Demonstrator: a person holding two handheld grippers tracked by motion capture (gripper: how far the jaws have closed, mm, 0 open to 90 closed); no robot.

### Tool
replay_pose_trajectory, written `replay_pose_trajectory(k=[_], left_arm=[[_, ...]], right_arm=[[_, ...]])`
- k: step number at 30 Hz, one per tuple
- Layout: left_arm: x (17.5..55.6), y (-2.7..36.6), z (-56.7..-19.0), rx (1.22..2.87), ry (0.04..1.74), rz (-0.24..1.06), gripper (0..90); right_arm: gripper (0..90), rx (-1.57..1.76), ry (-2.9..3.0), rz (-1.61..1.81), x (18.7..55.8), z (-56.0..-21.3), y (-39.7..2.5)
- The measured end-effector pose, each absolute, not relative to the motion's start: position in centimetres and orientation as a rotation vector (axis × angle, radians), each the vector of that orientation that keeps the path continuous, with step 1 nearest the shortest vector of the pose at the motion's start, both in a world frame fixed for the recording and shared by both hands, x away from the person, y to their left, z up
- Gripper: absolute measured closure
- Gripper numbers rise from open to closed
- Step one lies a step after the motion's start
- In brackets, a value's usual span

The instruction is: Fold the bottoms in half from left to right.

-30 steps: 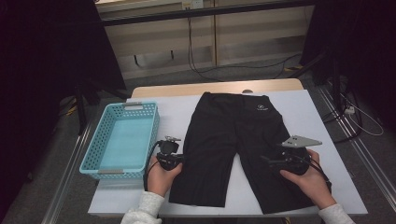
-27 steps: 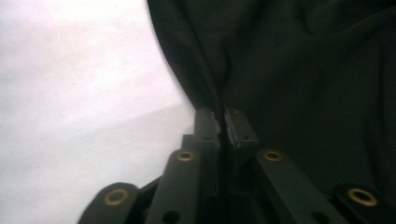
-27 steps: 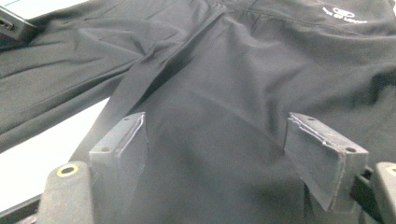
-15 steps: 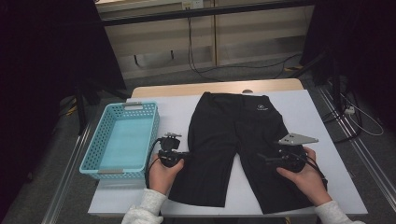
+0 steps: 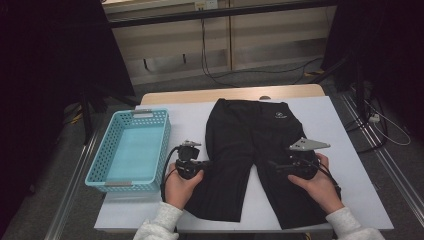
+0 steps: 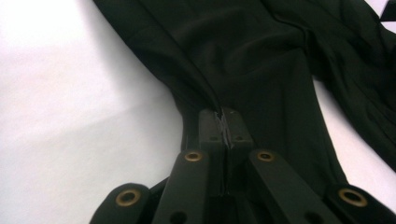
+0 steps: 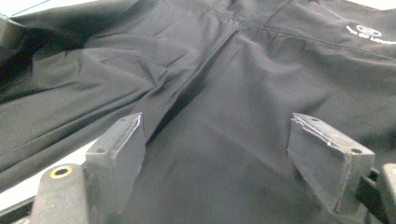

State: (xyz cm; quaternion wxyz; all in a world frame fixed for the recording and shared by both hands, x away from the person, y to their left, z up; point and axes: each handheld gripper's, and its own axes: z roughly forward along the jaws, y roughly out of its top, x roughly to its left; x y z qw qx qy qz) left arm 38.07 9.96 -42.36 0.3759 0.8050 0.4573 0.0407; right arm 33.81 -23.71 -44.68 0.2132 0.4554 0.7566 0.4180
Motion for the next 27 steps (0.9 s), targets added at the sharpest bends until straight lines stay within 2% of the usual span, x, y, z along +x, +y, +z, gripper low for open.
replay_pose_trajectory(k=[27], left_arm=[[36.9, 5.0, -42.0, 2.07, 0.999, 0.074, 89.1]], right_arm=[[17.2, 1.29, 2.079, 1.204, 38.2, -44.3, -20.7]])
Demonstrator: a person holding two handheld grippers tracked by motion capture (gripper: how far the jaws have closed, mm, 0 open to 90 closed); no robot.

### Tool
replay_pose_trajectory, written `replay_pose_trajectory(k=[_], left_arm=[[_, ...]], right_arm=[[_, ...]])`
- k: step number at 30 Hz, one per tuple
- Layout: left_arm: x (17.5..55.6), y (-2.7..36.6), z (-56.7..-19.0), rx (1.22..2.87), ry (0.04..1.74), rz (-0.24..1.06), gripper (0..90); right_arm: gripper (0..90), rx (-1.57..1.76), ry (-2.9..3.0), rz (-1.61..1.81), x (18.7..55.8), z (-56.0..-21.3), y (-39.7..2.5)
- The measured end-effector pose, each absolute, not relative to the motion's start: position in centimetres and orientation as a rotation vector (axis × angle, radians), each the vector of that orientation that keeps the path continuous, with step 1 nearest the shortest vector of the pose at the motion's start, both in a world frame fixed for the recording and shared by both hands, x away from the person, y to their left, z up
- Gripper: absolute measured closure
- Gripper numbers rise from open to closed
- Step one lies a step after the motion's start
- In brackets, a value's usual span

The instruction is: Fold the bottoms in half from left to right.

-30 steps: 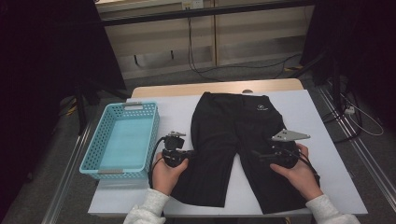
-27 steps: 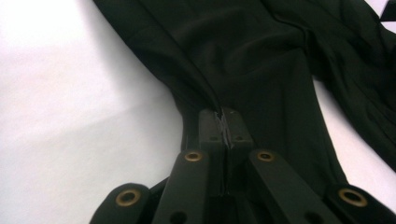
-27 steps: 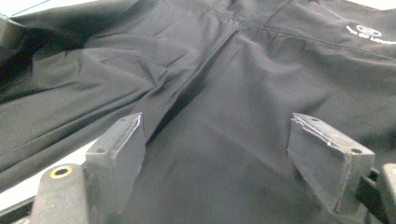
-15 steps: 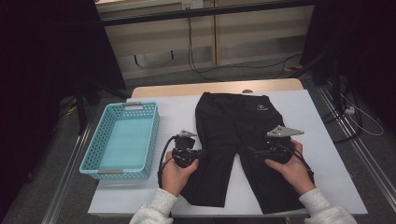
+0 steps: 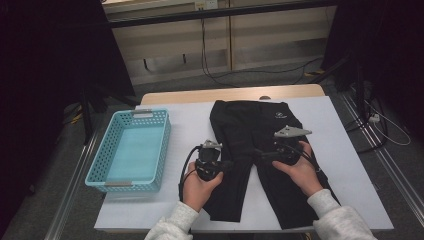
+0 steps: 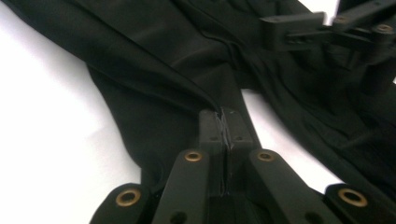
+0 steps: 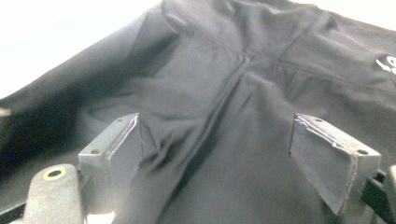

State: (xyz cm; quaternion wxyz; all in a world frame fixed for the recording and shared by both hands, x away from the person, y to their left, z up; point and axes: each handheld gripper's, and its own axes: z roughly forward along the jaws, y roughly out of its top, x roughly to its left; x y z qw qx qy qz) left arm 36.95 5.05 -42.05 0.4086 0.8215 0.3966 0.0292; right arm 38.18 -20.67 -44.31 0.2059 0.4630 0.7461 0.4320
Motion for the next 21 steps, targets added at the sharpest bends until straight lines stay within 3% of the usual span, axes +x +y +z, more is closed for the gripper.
replay_pose_trajectory(k=[21], left_arm=[[36.8, 4.9, -42.5, 2.06, 0.986, 0.092, 89.0]], right_arm=[[20.6, 1.295, 2.136, 1.255, 41.3, -44.3, -16.6]])
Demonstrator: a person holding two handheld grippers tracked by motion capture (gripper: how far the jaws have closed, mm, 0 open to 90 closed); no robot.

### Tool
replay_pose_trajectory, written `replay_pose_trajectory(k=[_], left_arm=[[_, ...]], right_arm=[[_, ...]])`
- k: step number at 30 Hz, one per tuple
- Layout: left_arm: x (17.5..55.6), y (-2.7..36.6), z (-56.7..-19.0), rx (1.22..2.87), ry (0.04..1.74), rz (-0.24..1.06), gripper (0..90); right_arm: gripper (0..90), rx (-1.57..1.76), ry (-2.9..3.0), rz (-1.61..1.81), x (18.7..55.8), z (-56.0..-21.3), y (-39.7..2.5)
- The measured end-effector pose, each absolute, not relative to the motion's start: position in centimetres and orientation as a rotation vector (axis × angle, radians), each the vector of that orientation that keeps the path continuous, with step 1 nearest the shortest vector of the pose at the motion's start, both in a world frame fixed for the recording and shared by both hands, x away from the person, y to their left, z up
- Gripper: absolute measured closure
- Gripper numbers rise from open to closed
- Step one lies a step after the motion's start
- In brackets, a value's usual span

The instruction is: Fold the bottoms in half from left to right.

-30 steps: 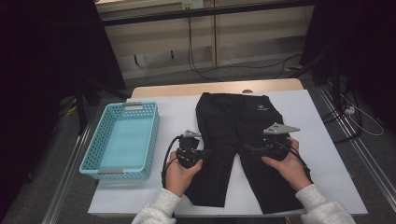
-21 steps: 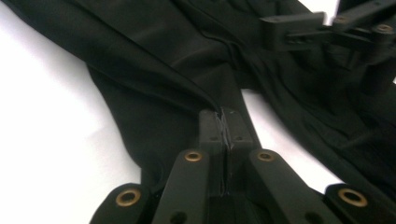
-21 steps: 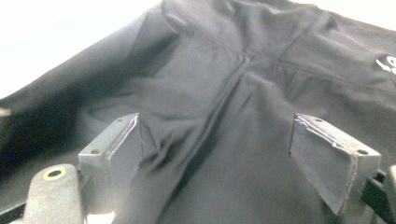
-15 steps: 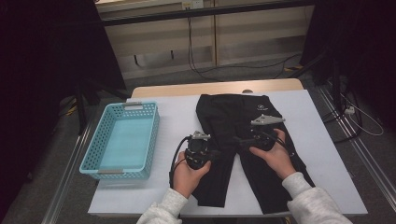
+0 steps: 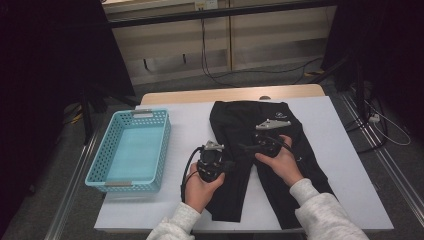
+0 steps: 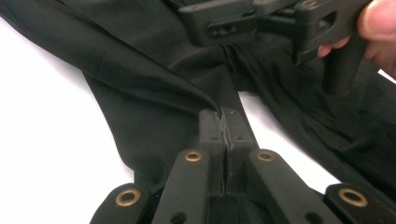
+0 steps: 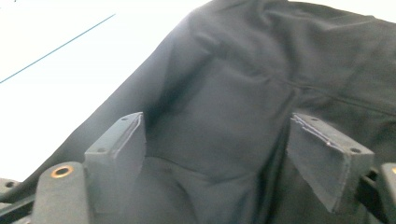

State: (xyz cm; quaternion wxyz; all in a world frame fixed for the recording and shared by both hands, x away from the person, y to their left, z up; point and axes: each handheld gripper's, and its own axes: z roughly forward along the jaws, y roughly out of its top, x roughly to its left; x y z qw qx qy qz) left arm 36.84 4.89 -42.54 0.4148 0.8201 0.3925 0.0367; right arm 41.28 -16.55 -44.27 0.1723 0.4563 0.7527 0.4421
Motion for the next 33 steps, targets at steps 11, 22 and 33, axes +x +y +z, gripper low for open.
replay_pose_trajectory(k=[11, 22, 33], left_arm=[[36.7, 4.6, -43.0, 2.042, 0.978, 0.092, 88.9], [36.7, 4.5, -43.1, 2.048, 0.967, 0.091, 89.0], [36.5, 4.2, -42.8, 2.014, 0.917, 0.097, 88.6]], right_arm=[[19.2, 1.287, 2.177, 1.266, 42.1, -44.4, -14.3], [30.3, 1.273, 2.25, 1.272, 42.5, -44.7, -12.6], [89.4, 1.212, 2.31, 1.296, 42.1, -44.1, -13.9]])
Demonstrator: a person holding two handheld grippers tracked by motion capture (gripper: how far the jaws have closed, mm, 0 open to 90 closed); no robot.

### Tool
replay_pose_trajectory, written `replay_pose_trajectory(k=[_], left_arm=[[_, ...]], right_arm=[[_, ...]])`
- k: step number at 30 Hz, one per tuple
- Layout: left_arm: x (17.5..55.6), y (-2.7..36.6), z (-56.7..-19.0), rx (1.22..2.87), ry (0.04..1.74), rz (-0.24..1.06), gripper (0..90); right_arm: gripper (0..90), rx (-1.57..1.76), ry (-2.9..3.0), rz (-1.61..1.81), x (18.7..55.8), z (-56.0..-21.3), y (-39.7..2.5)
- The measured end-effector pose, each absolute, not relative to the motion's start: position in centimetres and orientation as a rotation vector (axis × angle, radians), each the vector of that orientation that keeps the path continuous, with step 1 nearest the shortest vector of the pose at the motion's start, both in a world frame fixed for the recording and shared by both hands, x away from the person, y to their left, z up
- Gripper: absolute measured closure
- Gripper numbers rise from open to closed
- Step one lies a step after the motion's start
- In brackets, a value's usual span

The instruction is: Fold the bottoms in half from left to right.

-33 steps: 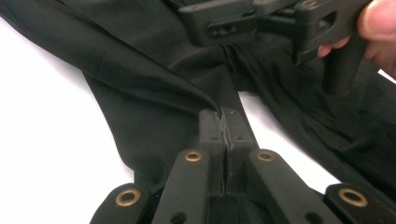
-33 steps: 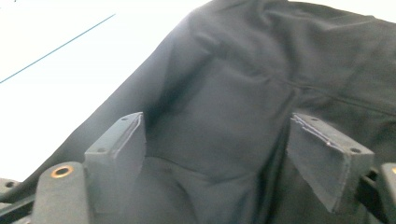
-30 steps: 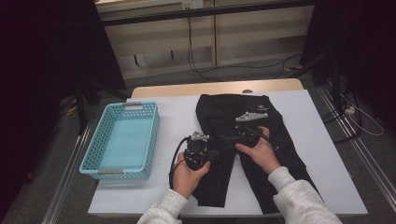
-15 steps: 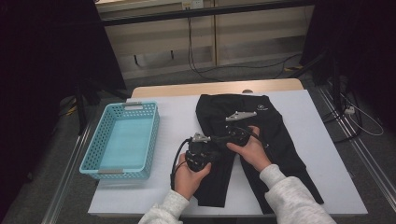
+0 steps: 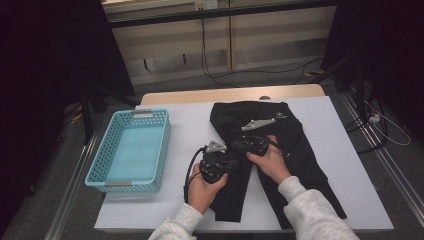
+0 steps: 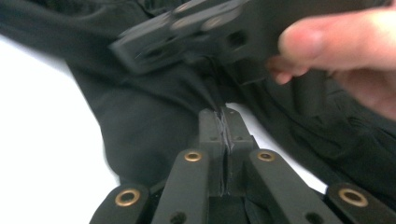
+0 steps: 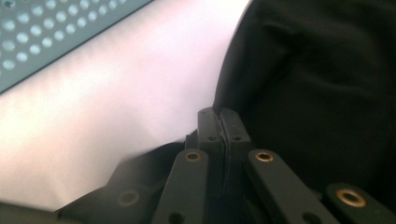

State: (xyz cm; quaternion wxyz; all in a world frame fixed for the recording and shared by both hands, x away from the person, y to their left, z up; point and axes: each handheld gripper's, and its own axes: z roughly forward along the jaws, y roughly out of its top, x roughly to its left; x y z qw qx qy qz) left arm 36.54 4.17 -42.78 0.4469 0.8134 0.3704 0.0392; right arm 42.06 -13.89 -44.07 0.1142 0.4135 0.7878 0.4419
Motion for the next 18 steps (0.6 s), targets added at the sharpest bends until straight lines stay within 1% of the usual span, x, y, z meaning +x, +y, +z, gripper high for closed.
replay_pose_trajectory(k=[1, 3, 4, 5, 8, 9, 12, 13, 15, 18], left_arm=[[36.5, 4.1, -42.8, 2.017, 0.897, 0.102, 87.9], [36.6, 4.0, -42.9, 2.029, 0.884, 0.096, 80.8], [36.7, 4.1, -42.9, 2.038, 0.88, 0.103, 72.7], [36.8, 4.2, -42.9, 2.04, 0.878, 0.107, 70.0], [37.0, 4.6, -42.9, 2.054, 0.889, 0.109, 53.2], [37.0, 4.7, -42.9, 2.053, 0.895, 0.107, 51.2], [37.0, 4.9, -43.2, 2.082, 0.905, 0.127, 36.1], [36.9, 5.0, -43.4, 2.092, 0.902, 0.128, 35.4], [36.9, 5.0, -43.7, 2.115, 0.9, 0.117, 31.5], [36.5, 4.9, -44.1, 2.147, 0.887, 0.123, 31.6]], right_arm=[[89.4, 1.215, 2.298, 1.299, 41.7, -43.8, -14.5], [89.4, 1.204, 2.275, 1.256, 40.9, -43.4, -15.8], [89.4, 1.213, 2.275, 1.225, 40.5, -43.3, -16.4], [89.4, 1.218, 2.265, 1.211, 40.1, -43.2, -17.2], [89.3, 1.265, 2.246, 1.196, 39.4, -43.7, -19.4], [89.2, 1.268, 2.248, 1.19, 39.3, -43.9, -19.7], [86.9, 1.277, 2.259, 1.16, 39.1, -44.6, -20.2], [85.9, 1.277, 2.263, 1.162, 39.1, -44.7, -20.2], [86.8, 1.271, 2.254, 1.156, 39.2, -44.7, -20.1], [87.1, 1.275, 2.252, 1.168, 39.4, -44.7, -19.7]])
